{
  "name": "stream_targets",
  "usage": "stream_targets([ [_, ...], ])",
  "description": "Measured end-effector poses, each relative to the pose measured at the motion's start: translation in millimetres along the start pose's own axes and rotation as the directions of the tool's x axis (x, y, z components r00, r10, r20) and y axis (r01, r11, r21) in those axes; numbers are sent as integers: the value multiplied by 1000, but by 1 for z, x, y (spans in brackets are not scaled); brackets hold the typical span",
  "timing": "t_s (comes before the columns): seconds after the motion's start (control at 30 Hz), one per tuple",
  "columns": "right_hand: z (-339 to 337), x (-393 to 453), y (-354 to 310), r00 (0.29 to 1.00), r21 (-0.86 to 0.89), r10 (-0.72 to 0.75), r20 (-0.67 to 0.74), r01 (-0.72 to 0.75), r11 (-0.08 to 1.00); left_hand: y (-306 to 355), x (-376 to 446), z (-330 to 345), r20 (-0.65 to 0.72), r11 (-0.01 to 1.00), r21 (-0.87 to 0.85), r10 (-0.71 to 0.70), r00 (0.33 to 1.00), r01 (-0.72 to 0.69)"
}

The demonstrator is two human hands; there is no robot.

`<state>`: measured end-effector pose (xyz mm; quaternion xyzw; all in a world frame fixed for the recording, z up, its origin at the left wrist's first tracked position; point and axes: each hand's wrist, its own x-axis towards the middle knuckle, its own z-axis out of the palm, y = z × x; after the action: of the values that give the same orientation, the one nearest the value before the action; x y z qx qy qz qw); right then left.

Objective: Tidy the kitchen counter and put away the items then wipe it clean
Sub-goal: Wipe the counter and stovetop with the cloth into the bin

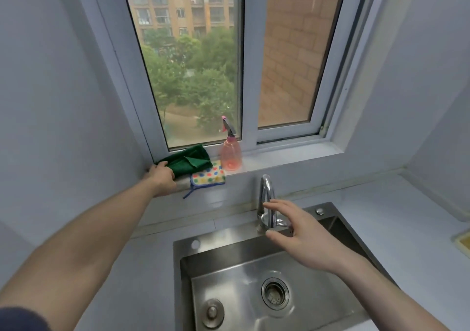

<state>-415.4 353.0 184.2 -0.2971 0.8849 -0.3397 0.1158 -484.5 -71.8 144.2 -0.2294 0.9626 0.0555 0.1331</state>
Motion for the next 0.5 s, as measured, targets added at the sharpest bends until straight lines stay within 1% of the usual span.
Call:
stream_targets([
  [0.07, 3, -3, -2, 1000, -12, 16, -26, -16, 1000, -6, 12, 1, 48, 999, 52, -2, 999, 0],
  [0.13, 10, -8, -5, 999, -17, 33, -42, -34, 999, -14, 29, 6, 67, 997, 72, -33, 997, 28],
  [0.23, 16, -15, -10, 997, -20, 53, -63, -54, 998, -20, 45, 10, 72, 999, 30, -21, 997, 19],
  [0.3, 18, -19, -16, 995, -23, 56, -84, -58, 998, -13, 29, -8, 5, 999, -38, 18, 1000, -18],
  [0.37, 19, -23, -22, 992, -19, 61, -108, -63, 998, -7, 20, -25, -96, 991, -94, 84, 992, -93],
  [0.43, 20, -27, -26, 991, -10, 56, -126, -58, 998, -4, 12, -46, -211, 972, -153, 146, 967, -180],
  [0.5, 22, -31, -31, 989, -5, 49, -142, -50, 999, -3, -6, -65, -330, 940, -186, 213, 920, -285],
])
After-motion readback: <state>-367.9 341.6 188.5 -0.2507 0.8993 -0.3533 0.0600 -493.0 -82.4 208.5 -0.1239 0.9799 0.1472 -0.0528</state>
